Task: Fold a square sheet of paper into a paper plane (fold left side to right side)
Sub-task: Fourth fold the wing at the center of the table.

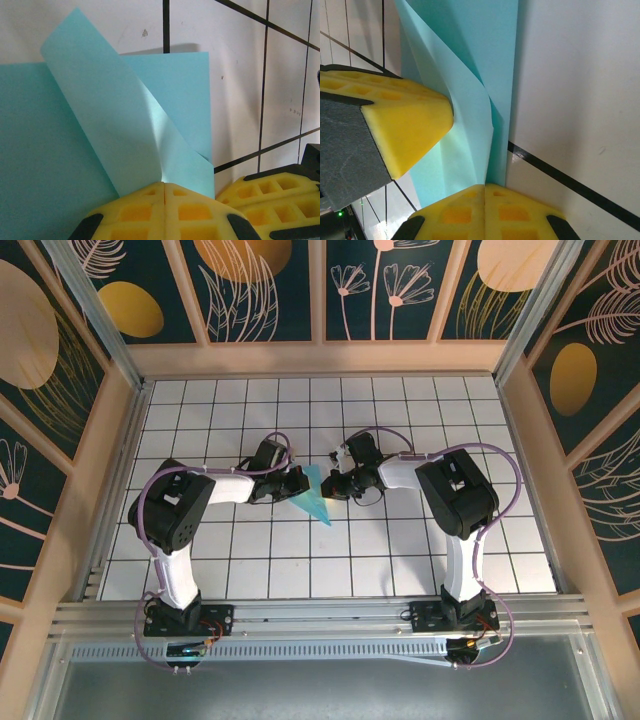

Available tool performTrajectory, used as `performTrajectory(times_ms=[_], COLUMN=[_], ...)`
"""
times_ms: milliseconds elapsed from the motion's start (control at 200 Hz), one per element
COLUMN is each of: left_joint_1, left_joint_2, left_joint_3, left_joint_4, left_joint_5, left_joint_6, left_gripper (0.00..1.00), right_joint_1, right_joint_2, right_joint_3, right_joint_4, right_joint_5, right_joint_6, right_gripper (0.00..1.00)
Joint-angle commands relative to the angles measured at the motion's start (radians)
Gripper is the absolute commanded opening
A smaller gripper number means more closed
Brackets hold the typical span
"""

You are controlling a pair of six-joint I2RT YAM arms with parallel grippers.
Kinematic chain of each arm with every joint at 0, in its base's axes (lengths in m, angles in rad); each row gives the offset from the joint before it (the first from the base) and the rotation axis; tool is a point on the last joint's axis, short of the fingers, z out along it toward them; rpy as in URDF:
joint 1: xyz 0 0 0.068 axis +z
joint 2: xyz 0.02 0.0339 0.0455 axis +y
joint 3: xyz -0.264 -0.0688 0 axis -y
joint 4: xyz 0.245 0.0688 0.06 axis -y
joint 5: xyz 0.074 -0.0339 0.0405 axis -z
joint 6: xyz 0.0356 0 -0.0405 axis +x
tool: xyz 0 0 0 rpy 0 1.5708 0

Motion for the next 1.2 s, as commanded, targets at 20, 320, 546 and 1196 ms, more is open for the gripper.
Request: performTrajectory(times_ms=[20, 320, 546, 1196], left_joint_1=[-0.001, -0.001, -0.001, -0.002], left_joint_2=[0.028, 0.029, 0.032, 0.039], left_joint_3=[-0.027, -0.038, -0.042, -0.036], left_joint_4=[-0.002, -0.015, -0.023, -0.031], left_joint_5=[-0.022, -0.041, -0.056, -0.065], left_joint_6=[0.003, 0.007, 0.003, 0.003], left_gripper=[0.0, 0.0, 0.0, 0.0], right_joint_1=[0.0, -0.001, -0.001, -0.033], right_joint_2=[0.057, 0.026, -0.004, -0.208], right_joint_3=[-0.015, 0.001, 0.011, -0.002], right_joint_4=[-0.07, -0.059, -0.036, -0.109], right_joint_5=[0.092, 0.058, 0.039, 0.071], right_joint_6=[-0.024, -0.012, 0.007, -0.02], right_gripper=[0.0, 0.05, 0.14, 0.33])
